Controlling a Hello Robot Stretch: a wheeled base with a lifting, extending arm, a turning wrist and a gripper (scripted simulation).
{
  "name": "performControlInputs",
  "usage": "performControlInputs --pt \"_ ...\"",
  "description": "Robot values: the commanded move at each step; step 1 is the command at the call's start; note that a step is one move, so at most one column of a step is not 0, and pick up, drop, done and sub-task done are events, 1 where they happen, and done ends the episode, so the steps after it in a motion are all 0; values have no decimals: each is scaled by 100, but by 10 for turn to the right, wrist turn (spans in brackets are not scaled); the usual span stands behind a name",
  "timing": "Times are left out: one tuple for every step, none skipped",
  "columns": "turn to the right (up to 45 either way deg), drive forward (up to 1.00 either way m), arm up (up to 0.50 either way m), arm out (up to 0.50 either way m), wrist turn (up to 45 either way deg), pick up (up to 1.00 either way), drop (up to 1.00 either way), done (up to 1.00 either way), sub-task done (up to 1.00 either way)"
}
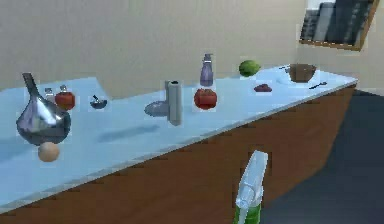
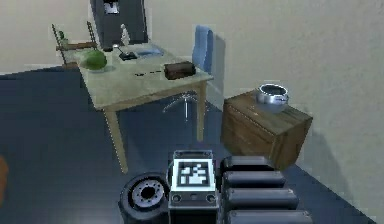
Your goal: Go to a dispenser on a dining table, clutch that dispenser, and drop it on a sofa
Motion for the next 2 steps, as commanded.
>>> performControlInputs --pt "-450 0 0 0 0 0 0 0 0" --pt "-450 0 0 0 0 0 0 0 0"
